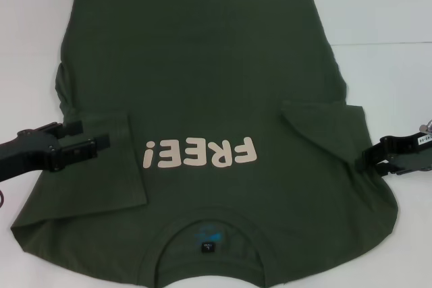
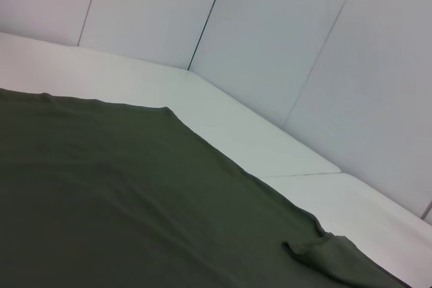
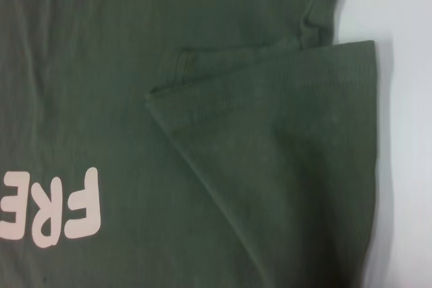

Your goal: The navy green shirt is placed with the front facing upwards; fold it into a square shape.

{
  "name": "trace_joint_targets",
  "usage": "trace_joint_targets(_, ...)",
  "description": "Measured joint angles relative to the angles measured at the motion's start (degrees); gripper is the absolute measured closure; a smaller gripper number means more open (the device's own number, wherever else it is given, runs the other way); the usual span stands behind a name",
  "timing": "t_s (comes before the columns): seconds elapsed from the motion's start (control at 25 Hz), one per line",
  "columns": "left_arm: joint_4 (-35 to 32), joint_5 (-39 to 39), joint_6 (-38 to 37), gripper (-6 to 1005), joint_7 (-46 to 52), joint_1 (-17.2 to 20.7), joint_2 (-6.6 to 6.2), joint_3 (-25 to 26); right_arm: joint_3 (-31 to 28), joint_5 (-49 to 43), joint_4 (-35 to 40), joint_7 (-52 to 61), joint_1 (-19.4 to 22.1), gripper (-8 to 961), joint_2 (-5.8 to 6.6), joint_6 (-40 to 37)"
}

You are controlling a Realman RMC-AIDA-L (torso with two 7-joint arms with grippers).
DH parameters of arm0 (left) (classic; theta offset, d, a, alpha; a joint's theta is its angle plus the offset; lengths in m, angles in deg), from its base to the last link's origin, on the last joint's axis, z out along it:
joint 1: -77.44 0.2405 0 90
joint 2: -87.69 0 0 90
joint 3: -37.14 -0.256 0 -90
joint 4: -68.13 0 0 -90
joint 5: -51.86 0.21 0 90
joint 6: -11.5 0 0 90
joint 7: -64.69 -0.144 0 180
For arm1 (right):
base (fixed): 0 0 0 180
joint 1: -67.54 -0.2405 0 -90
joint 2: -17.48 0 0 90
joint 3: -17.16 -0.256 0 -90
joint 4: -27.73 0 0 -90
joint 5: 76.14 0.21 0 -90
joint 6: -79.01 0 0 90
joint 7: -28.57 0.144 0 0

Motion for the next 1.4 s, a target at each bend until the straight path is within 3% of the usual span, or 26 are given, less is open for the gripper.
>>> trace_joint_targets(1.4,0.07,0.0,0.18,138,0.04,-0.67,0.0,0.0,0.0,-0.72,-0.06,0.27,0.86,489,0.44,-0.59)
